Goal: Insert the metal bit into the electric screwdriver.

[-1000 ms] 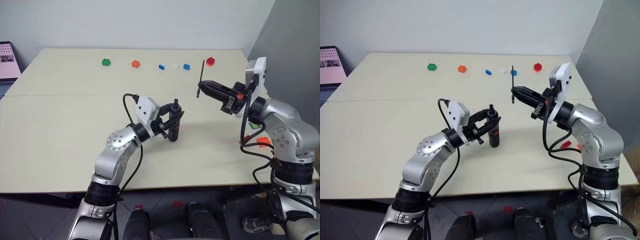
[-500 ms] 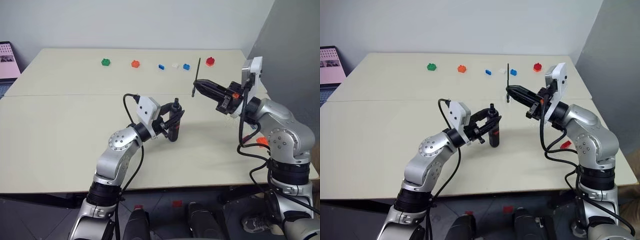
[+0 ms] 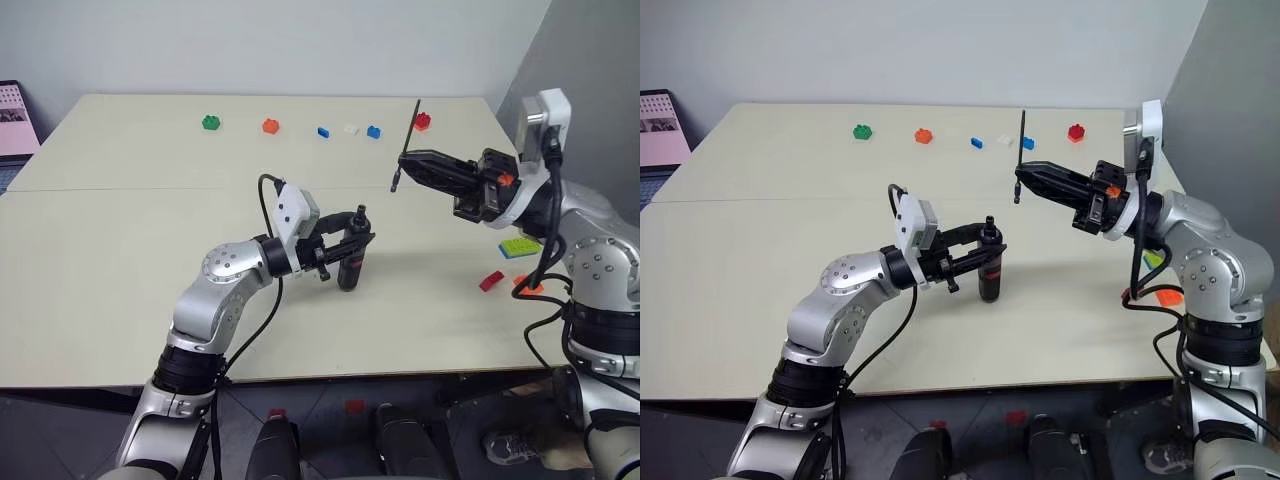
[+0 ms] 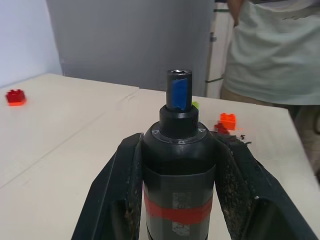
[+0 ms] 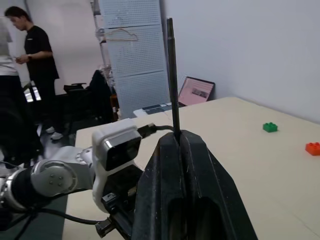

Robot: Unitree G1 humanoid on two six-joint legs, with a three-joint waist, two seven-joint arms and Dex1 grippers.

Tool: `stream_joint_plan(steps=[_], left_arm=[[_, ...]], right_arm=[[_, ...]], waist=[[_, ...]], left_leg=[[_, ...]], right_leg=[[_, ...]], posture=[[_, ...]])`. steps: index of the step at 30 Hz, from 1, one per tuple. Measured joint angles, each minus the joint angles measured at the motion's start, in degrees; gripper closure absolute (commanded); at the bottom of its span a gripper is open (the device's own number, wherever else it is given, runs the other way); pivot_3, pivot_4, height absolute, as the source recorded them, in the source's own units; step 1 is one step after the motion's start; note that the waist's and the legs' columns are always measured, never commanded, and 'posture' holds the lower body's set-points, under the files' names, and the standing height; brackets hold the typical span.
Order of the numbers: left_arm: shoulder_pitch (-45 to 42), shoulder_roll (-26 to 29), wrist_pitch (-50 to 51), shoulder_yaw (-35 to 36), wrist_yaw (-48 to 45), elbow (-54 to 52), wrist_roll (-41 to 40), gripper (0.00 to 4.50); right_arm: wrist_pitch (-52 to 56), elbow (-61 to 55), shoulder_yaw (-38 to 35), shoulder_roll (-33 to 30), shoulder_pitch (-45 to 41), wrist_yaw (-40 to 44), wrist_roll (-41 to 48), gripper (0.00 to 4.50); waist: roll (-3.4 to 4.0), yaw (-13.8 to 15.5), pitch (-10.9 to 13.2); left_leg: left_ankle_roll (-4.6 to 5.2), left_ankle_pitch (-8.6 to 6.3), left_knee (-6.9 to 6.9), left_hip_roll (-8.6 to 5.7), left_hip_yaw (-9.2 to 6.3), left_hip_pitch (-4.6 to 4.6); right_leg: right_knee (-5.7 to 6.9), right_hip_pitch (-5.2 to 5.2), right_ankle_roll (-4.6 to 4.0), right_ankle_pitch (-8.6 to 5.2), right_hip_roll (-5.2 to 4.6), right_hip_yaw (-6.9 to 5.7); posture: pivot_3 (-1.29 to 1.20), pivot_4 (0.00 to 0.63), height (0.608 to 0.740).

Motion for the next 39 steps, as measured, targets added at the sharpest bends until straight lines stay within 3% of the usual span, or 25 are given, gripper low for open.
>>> stream_joint_plan(steps=[12,24,39], left_arm=[[-0.83,1.03,1.51,-1.3,-6.28,-0.01,-1.52,2.86],[0.72,1.91,-4.91,-1.6,-10.94,2.0,-0.15,2.86],[3.19,3.43,-7.43,-0.89,-11.35,0.73,-0.92,2.86]], right_arm=[[1.16,1.25,2.55,-0.65,-1.86,5.07,1.79,4.5],[0.47,3.92,5.72,-1.53,-1.86,8.78,0.13,4.5],[0.6,4.03,6.88,-0.49,-1.85,9.87,0.02,4.5]], waist=[[0.0,-0.01,0.0],[0.0,0.1,0.0],[0.0,0.09,0.0]], left_leg=[[0.0,0.0,0.02,0.0,0.0,-0.17],[0.0,0.0,0.06,0.0,0.0,-0.32],[0.0,0.01,0.09,0.0,-0.01,-0.31]], right_leg=[[0.02,-0.17,0.0,0.0,0.0,0.0],[0.05,-0.29,0.03,0.02,0.0,0.0],[0.09,-0.28,0.05,0.03,0.0,-0.01]], posture=[[0.0,0.15,0.74],[0.0,0.15,0.74],[0.0,0.15,0.74]])
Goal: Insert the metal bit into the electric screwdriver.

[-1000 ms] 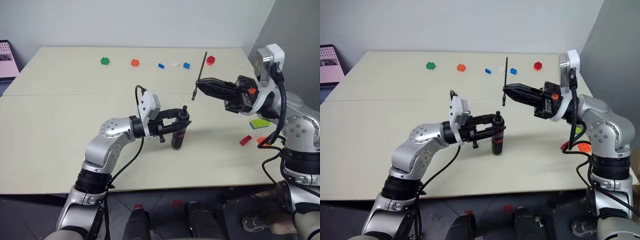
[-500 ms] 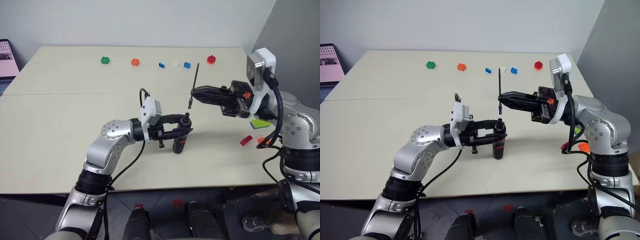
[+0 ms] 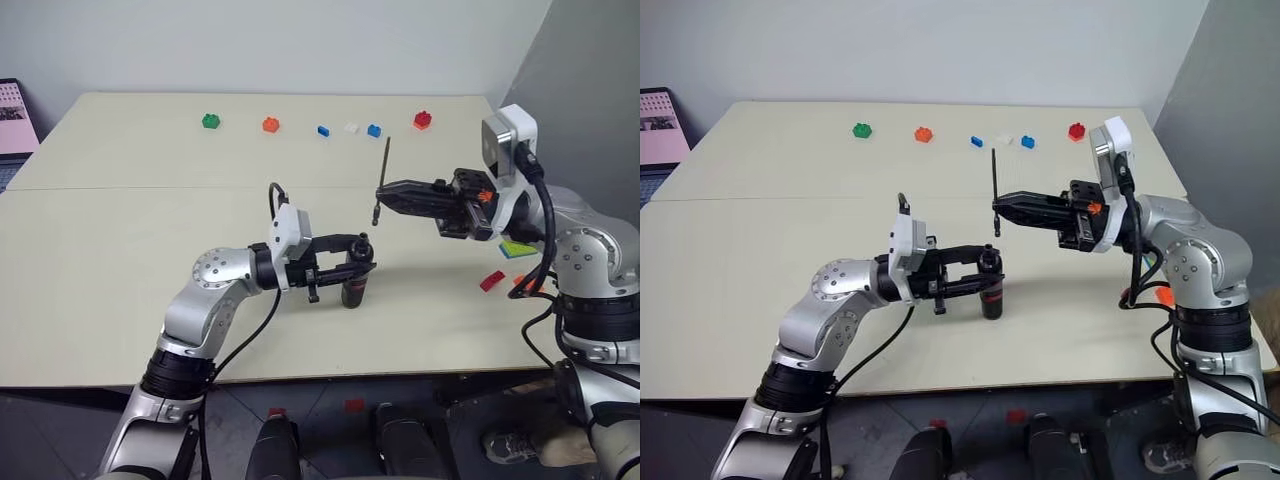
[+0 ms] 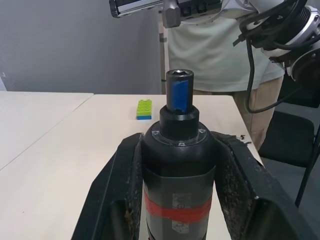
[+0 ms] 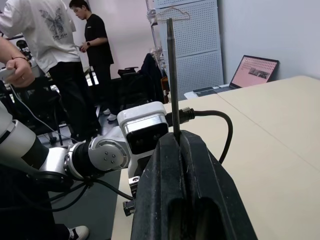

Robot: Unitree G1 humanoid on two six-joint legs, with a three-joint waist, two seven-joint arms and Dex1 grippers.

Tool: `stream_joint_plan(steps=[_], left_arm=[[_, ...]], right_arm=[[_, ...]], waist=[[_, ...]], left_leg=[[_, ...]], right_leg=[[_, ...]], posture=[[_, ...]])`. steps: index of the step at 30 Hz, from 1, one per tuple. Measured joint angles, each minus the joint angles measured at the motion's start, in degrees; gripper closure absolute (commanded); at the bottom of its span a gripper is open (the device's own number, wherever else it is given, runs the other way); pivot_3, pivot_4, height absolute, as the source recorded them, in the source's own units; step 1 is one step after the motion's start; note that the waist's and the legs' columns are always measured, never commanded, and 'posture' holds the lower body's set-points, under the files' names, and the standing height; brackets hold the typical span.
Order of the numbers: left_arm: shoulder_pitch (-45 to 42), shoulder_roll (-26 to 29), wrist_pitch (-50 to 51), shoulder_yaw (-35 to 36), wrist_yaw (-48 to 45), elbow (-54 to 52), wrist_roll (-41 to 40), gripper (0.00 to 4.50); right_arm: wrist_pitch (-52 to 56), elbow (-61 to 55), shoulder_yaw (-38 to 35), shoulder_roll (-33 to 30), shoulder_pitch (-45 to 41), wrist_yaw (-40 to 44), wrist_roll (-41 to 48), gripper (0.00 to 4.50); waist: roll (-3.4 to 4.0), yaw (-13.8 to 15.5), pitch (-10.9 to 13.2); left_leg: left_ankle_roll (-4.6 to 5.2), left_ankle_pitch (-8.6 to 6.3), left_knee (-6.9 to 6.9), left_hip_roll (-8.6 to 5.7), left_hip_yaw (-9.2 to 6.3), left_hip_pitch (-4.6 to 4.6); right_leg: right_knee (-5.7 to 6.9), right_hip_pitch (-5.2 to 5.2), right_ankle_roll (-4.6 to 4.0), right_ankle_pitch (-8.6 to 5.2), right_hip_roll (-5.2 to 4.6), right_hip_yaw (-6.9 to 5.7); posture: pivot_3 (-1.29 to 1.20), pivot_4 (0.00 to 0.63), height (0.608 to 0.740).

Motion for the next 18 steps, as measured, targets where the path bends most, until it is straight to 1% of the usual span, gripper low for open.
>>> stream_joint_plan(steps=[11,18], left_arm=[[-0.11,0.78,0.13,0.01,-0.77,-0.11,-0.3,2.86],[-0.17,0.85,0.23,-0.01,-0.83,-0.13,-0.31,2.86]], right_arm=[[-0.87,0.54,2.52,0.58,-0.18,2.41,-0.44,4.5],[-2.59,2.29,4.22,0.84,-1.11,4.01,-2.39,4.5]], waist=[[0.0,-0.02,0.0],[0.0,-0.02,0.0]], left_leg=[[0.0,0.0,0.0,0.01,0.0,0.0],[0.0,0.0,0.01,0.01,0.0,0.0]], right_leg=[[0.01,0.0,0.08,0.04,0.01,0.0],[0.01,0.0,0.1,0.06,0.01,-0.01]], posture=[[0.0,0.15,0.74],[0.0,0.15,0.74]])
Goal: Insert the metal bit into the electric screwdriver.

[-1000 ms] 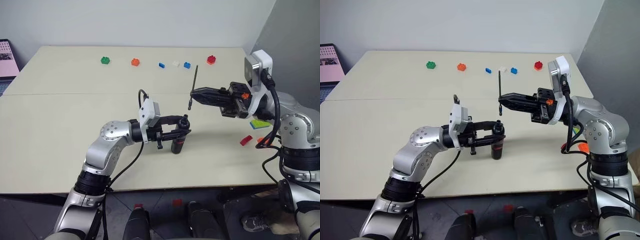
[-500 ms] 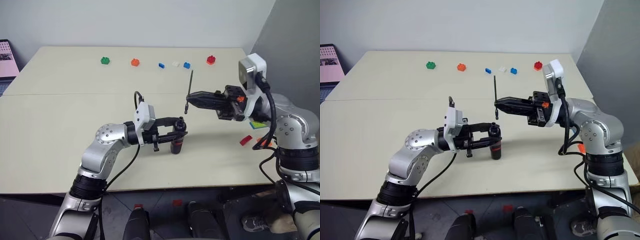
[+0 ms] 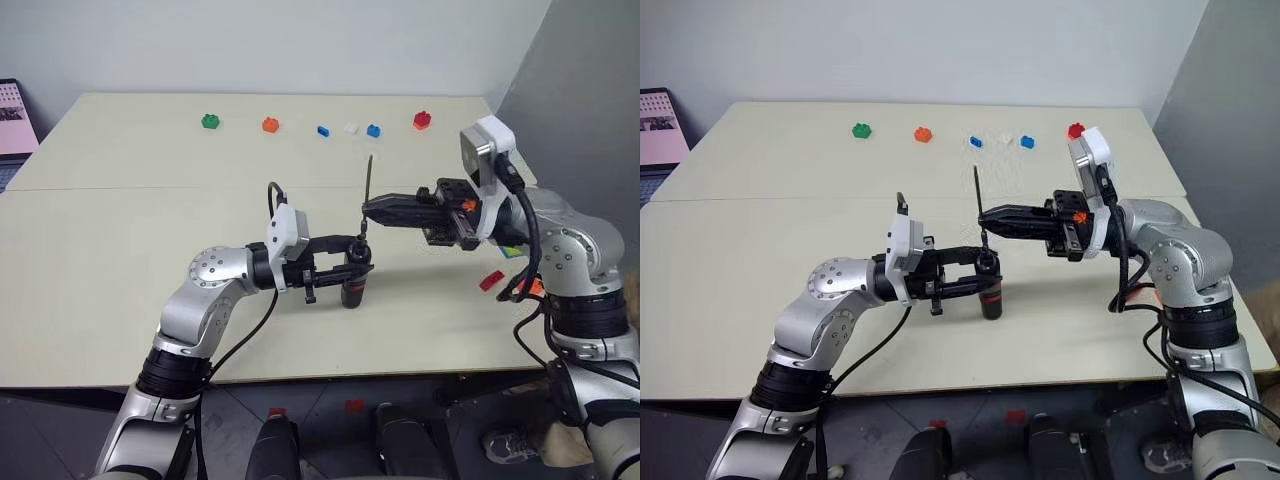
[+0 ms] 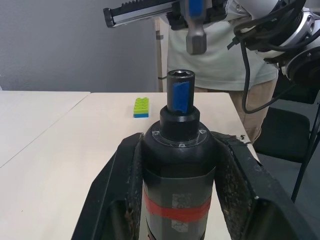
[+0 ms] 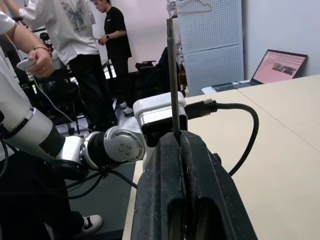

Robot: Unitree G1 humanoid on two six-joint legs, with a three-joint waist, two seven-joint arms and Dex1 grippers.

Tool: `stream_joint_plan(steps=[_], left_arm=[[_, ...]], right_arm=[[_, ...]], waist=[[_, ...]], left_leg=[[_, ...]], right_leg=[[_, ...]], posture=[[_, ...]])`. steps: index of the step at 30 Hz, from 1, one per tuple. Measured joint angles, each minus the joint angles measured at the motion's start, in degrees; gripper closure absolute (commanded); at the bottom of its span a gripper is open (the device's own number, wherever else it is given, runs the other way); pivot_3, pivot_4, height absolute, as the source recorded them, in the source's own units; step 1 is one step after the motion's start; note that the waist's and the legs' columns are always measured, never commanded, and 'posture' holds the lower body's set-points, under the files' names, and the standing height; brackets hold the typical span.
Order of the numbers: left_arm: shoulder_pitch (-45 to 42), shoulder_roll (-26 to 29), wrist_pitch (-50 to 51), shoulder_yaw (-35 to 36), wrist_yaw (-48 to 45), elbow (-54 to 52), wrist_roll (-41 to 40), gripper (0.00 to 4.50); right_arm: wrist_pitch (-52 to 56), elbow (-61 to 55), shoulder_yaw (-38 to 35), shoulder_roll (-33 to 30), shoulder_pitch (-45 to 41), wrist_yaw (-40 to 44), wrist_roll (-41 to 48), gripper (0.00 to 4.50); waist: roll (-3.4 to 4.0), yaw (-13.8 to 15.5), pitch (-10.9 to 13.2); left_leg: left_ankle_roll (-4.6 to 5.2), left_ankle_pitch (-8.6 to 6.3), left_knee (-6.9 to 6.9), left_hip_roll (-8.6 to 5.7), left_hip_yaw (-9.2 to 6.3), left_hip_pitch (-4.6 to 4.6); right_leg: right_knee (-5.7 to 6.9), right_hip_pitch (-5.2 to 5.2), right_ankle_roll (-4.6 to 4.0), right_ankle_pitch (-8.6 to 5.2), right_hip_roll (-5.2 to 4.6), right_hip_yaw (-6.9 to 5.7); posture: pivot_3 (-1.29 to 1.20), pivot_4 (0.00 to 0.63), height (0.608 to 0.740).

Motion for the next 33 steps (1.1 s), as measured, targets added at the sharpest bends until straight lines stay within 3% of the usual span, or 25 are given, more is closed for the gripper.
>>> stream_joint_plan(steps=[23,33], left_arm=[[-0.37,0.75,0.19,-0.05,-1.07,-0.09,0.05,2.86],[-0.54,0.86,0.15,-0.27,-1.44,-0.03,0.28,2.86]], right_arm=[[-4.83,2.68,2.42,0.21,-1.1,5.88,-6.05,4.5],[-5.41,3.66,5.49,-2.67,-4.24,9.54,-9.44,4.5]], waist=[[0.0,-0.03,0.0],[0.0,-0.01,-0.01]], left_leg=[[0.0,0.0,0.03,0.0,0.0,0.01],[0.0,0.0,0.06,0.0,-0.01,0.03]], right_leg=[[0.04,0.0,0.06,0.03,0.0,-0.01],[0.06,0.03,0.01,0.01,0.01,-0.01]], posture=[[0.0,0.15,0.74],[0.0,0.15,0.74]])
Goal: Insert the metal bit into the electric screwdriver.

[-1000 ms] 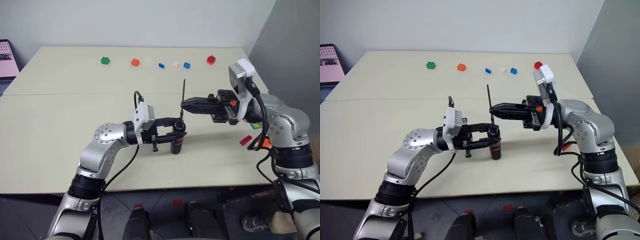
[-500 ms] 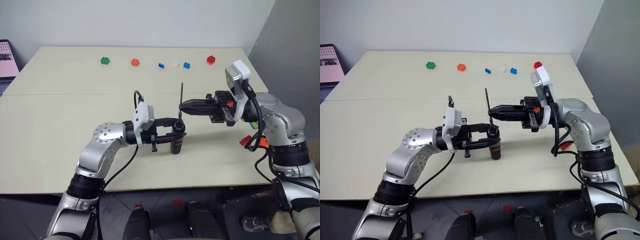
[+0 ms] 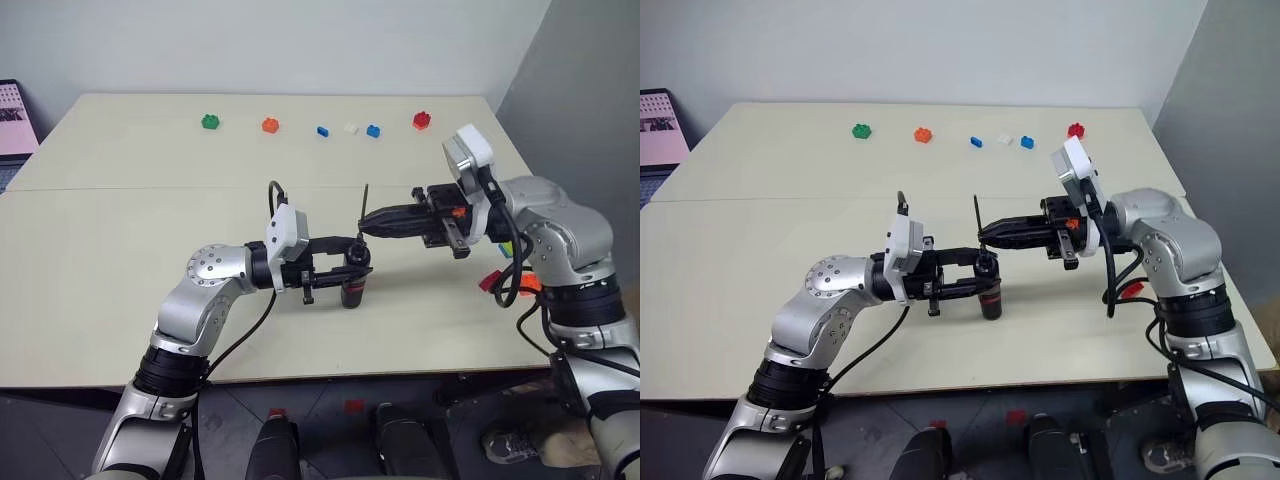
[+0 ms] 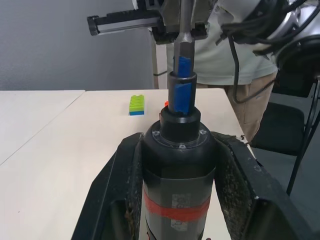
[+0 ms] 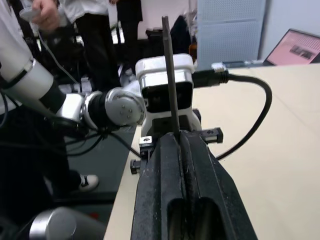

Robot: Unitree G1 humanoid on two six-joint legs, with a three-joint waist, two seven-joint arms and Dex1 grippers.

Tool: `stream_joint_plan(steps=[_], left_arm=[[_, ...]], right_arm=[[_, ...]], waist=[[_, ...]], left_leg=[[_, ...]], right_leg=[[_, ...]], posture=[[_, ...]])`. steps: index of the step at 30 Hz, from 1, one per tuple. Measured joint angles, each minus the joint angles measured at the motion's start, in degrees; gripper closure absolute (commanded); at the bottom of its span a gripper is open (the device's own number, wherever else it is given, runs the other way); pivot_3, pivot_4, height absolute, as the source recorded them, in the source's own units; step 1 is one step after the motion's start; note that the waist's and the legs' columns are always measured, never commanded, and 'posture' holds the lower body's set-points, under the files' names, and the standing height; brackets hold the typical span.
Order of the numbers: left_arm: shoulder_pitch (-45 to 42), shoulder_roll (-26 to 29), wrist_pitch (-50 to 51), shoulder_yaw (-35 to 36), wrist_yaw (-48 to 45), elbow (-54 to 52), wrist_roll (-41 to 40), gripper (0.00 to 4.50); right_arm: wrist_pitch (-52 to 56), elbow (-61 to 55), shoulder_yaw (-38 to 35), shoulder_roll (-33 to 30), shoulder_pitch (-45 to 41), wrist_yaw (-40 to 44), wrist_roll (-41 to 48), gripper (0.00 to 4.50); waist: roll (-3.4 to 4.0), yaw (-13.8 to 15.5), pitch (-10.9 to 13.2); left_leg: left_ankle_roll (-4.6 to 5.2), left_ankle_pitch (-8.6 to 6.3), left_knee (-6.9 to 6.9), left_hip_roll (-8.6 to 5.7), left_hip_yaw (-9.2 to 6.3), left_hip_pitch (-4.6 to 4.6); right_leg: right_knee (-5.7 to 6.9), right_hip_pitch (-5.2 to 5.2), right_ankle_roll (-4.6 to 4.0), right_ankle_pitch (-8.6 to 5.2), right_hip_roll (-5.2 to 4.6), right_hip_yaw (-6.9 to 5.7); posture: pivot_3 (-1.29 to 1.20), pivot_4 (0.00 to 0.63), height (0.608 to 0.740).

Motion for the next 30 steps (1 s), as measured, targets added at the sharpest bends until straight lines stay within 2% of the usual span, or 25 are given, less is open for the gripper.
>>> stream_joint_plan(steps=[2,3,8,10,14,16,19,25,28,30], left_arm=[[-0.08,0.0,-0.02,-0.06,-0.17,0.0,0.07,2.86],[-0.12,0.0,-0.02,-0.07,-0.15,0.01,0.08,2.86],[-0.2,0.02,-0.02,-0.05,-0.1,0.03,0.06,2.86],[-0.26,0.02,0.0,-0.07,-0.12,0.05,0.06,2.86],[-0.87,0.0,0.39,-0.22,0.02,0.53,0.07,2.86],[-1.51,-0.04,1.48,-0.24,0.79,0.56,0.14,2.86],[-3.94,0.59,2.48,-0.58,2.5,1.58,1.73,2.86],[-19.92,10.02,0.98,-1.93,4.47,12.41,14.85,2.86],[-26.15,11.06,-2.3,-7.51,2.73,20.59,21.99,2.86],[-30.15,9.6,-8.0,-12.69,2.78,31.58,28.58,2.86]], right_arm=[[0.03,0.25,0.03,-0.02,-0.02,0.41,0.0,4.1],[0.05,0.31,0.24,-0.13,-0.03,0.6,-0.19,4.03],[0.58,1.27,1.77,-0.48,0.11,1.36,-1.69,2.86],[0.87,1.23,1.76,-0.66,0.11,1.39,-1.67,2.52],[1.61,1.11,1.06,-1.59,0.11,1.18,-1.61,1.39],[1.81,0.72,-0.29,-2.07,0.22,0.09,-1.47,0.98],[1.87,-1.26,-3.72,-3.68,1.69,-2.15,-0.97,0.97],[1.56,-7.86,-10.3,-9.17,9.92,-9.55,-2.31,0.97],[-0.91,-10.42,-10.97,-11.36,12.28,-12.36,-5.41,0.97],[-2.78,-12.79,-10.69,-13.42,12.99,-14.38,-8.77,0.97]], waist=[[0.0,0.01,0.0],[0.0,0.0,0.0],[0.0,-0.01,0.0],[0.0,0.0,0.0],[0.0,0.06,0.0],[0.0,0.08,0.0],[-0.01,0.24,0.01],[0.01,1.04,0.01],[0.01,1.14,0.01],[0.04,1.37,0.03]], left_leg=[[0.0,0.0,0.0,0.0,0.01,0.0],[0.0,0.0,0.01,0.0,0.0,0.0],[0.0,0.0,0.0,0.0,0.0,0.0],[0.0,0.0,0.0,0.0,0.0,0.0],[0.0,0.0,0.01,0.0,0.0,-0.01],[0.0,0.0,0.02,0.0,0.0,-0.01],[0.0,0.0,0.02,0.0,-0.02,-0.04],[0.0,0.0,0.01,-0.02,0.0,-0.05],[0.0,0.0,-0.01,-0.02,0.02,-0.05],[0.0,0.0,0.0,-0.02,0.04,-0.07]], right_leg=[[0.0,0.01,0.02,0.01,0.0,0.01],[0.0,0.01,0.02,0.01,0.0,0.01],[0.01,-0.01,0.06,0.03,0.0,0.01],[0.01,-0.01,0.09,0.05,0.0,0.01],[0.01,0.0,0.07,0.04,0.0,0.01],[0.02,0.0,0.06,0.04,0.0,0.01],[0.03,-0.03,0.08,0.04,0.0,-0.02],[-0.06,-0.03,0.06,0.03,0.0,0.01],[-0.06,-0.03,0.06,0.03,0.0,-0.01],[-0.05,-0.06,0.03,0.01,0.0,0.0]], posture=[[0.0,0.15,0.74],[0.0,0.15,0.74],[0.0,0.15,0.74],[0.0,0.15,0.74],[0.0,0.15,0.74],[0.0,0.15,0.74],[0.0,0.15,0.74],[0.0,0.15,0.74],[0.0,0.15,0.74],[0.0,0.15,0.74]])
